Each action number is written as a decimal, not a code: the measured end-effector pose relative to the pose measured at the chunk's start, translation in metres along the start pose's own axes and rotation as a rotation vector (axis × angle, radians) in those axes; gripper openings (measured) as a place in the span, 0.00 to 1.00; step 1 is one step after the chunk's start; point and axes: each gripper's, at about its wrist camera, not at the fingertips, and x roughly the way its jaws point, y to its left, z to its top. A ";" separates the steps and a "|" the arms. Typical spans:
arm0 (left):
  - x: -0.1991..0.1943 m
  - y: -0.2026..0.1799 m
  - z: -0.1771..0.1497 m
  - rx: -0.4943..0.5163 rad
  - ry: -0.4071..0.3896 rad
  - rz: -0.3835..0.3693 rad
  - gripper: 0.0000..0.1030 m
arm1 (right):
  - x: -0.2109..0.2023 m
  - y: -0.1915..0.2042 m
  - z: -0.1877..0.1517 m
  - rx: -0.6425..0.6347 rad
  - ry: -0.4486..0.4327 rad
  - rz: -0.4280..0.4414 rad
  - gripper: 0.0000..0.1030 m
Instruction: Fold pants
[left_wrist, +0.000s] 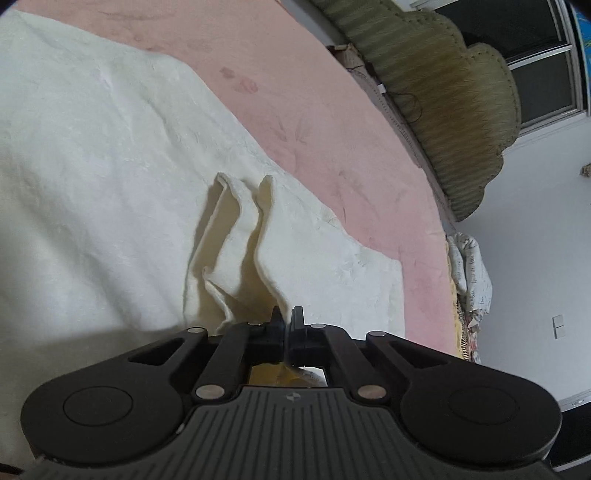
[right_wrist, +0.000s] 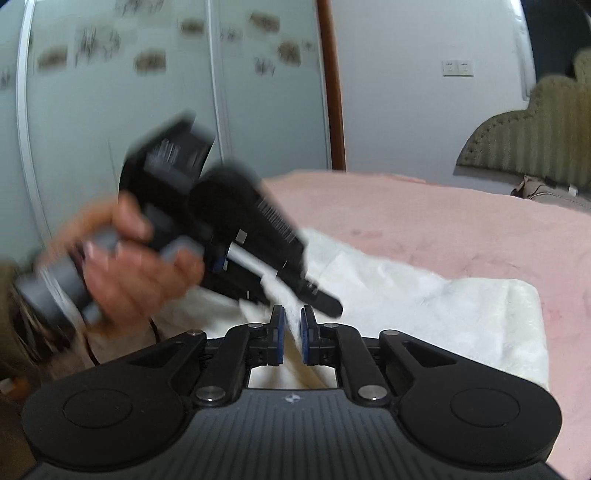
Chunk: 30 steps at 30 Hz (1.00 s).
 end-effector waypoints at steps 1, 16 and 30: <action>-0.003 0.000 -0.001 0.011 -0.015 0.006 0.01 | -0.009 -0.012 0.002 0.083 -0.035 0.009 0.08; -0.032 -0.005 -0.042 0.210 -0.189 0.183 0.03 | 0.029 -0.005 -0.019 0.120 0.126 -0.173 0.09; -0.052 -0.013 -0.034 0.310 -0.268 0.284 0.18 | 0.038 -0.019 0.004 0.118 0.161 -0.194 0.11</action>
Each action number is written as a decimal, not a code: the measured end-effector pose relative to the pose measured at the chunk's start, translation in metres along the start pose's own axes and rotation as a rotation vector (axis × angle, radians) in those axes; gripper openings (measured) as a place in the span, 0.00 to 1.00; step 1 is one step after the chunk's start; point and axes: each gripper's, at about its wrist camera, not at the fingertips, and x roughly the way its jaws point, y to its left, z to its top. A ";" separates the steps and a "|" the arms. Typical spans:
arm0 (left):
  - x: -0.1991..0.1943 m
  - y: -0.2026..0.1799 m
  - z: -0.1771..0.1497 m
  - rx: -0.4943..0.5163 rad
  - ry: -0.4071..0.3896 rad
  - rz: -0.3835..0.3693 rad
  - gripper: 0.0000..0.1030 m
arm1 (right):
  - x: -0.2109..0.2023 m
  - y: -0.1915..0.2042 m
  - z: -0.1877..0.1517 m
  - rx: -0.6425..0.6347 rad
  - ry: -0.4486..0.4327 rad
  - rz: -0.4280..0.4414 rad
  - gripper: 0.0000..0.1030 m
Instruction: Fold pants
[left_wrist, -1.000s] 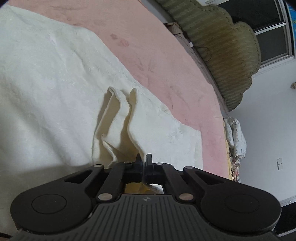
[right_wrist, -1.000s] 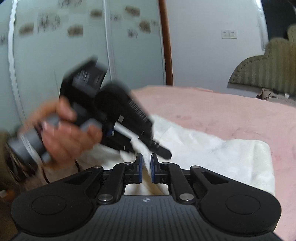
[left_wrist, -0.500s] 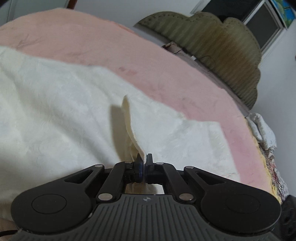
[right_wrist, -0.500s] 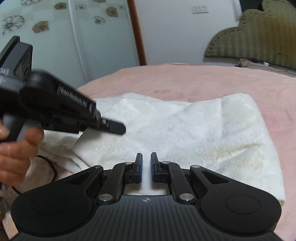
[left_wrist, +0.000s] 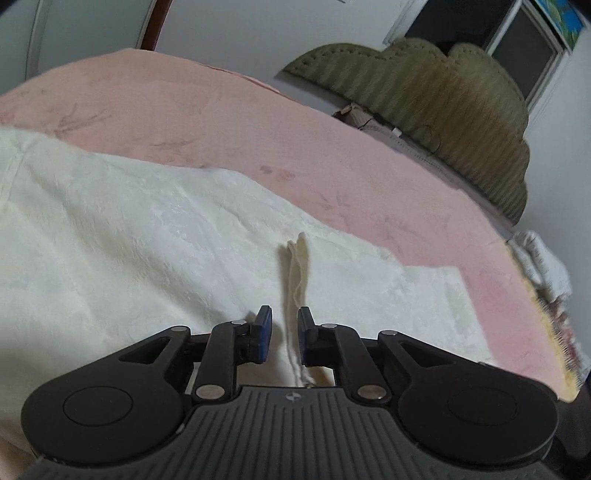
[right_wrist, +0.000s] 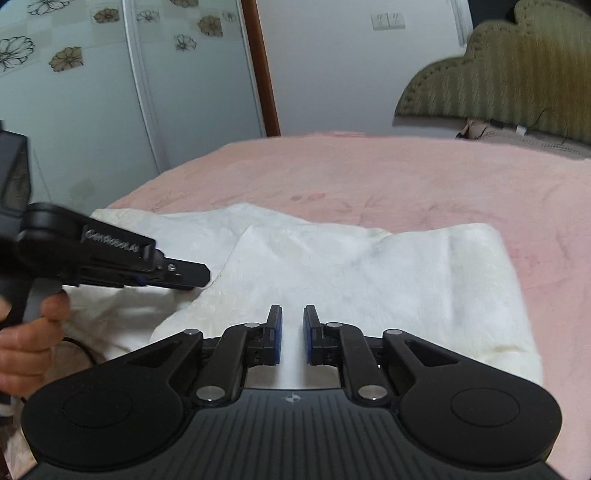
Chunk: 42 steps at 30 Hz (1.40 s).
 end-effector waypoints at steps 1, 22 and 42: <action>0.001 -0.001 -0.001 0.003 0.006 0.006 0.18 | 0.007 -0.002 -0.001 0.008 0.029 0.009 0.11; 0.003 -0.036 -0.030 0.331 -0.099 0.260 0.51 | 0.018 0.029 -0.018 -0.080 -0.022 -0.047 0.12; 0.063 -0.049 0.012 0.406 -0.085 0.446 0.64 | 0.020 0.027 -0.020 -0.084 -0.021 -0.052 0.13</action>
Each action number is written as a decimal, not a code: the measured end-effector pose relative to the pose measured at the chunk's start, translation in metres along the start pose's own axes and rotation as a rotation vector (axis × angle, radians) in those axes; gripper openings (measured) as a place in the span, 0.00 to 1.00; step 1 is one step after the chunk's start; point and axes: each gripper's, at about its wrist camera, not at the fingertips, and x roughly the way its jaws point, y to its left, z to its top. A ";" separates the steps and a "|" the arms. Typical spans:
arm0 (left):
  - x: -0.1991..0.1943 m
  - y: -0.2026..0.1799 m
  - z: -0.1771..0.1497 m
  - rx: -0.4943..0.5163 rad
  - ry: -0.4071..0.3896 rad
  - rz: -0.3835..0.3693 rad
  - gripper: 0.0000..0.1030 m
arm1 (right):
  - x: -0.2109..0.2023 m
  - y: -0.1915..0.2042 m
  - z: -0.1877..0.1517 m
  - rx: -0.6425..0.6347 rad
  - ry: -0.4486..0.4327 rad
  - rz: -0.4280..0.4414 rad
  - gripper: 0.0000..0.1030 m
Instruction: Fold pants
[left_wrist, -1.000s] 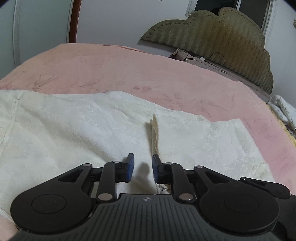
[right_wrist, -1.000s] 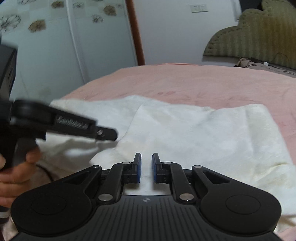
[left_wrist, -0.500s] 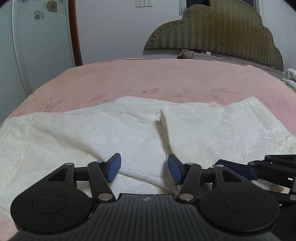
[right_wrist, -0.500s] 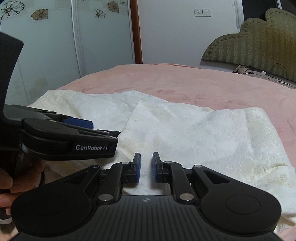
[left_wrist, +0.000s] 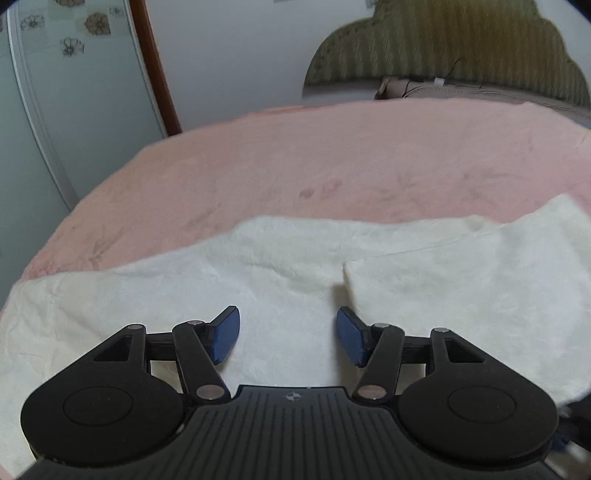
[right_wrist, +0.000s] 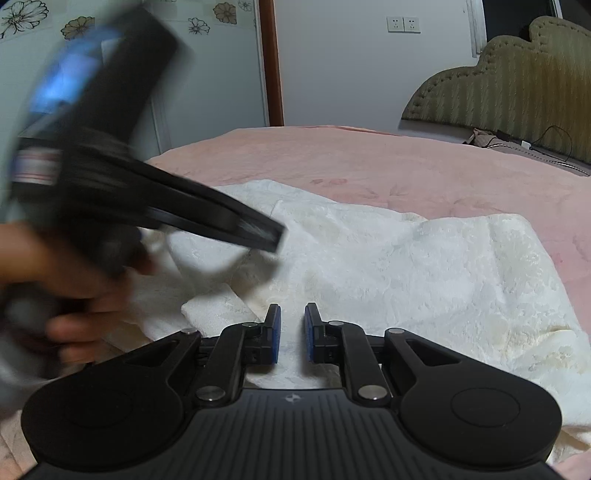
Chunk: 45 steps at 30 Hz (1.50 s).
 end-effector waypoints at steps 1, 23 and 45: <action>0.002 0.000 -0.001 -0.001 -0.027 0.018 0.69 | -0.001 0.000 0.000 0.000 -0.003 0.000 0.13; -0.017 0.010 -0.010 0.013 -0.001 0.025 0.62 | -0.041 -0.084 0.011 0.089 0.037 0.009 0.49; -0.071 0.081 -0.031 -0.349 0.024 -0.296 0.62 | -0.048 0.000 -0.011 -0.282 -0.053 0.006 0.10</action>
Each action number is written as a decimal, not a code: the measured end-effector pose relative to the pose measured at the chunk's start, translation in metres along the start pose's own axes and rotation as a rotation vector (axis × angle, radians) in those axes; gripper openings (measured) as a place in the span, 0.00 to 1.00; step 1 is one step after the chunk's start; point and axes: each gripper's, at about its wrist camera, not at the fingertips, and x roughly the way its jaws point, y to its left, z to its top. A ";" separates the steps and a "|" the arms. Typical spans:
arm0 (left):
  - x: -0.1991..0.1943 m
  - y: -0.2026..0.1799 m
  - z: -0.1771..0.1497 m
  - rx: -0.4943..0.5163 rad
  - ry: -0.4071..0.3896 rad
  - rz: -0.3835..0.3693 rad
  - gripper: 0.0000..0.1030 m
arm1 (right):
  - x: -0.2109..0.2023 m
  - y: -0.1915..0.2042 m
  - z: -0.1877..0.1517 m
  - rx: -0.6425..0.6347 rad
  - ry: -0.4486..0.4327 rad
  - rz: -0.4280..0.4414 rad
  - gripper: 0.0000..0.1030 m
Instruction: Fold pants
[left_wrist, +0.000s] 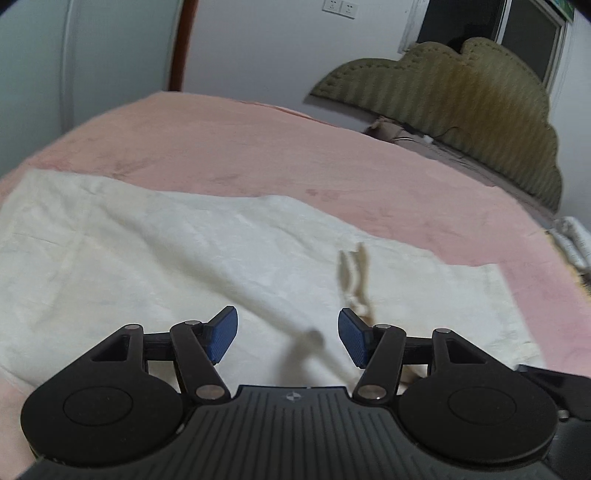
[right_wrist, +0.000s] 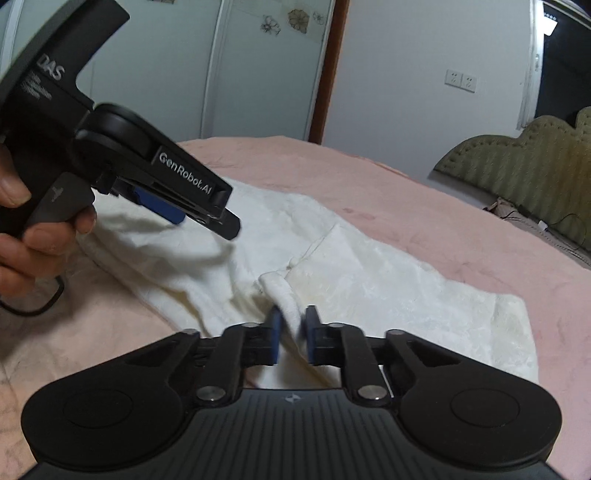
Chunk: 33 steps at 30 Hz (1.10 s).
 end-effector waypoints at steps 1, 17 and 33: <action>0.000 -0.002 0.001 -0.015 0.000 -0.017 0.62 | 0.001 -0.003 0.003 0.009 -0.006 0.001 0.08; 0.013 -0.030 -0.026 0.177 -0.004 0.124 0.66 | -0.015 -0.033 0.003 0.177 -0.016 0.087 0.11; -0.130 0.138 -0.037 -0.248 -0.226 0.419 0.79 | 0.003 0.073 0.045 -0.171 -0.035 0.214 0.23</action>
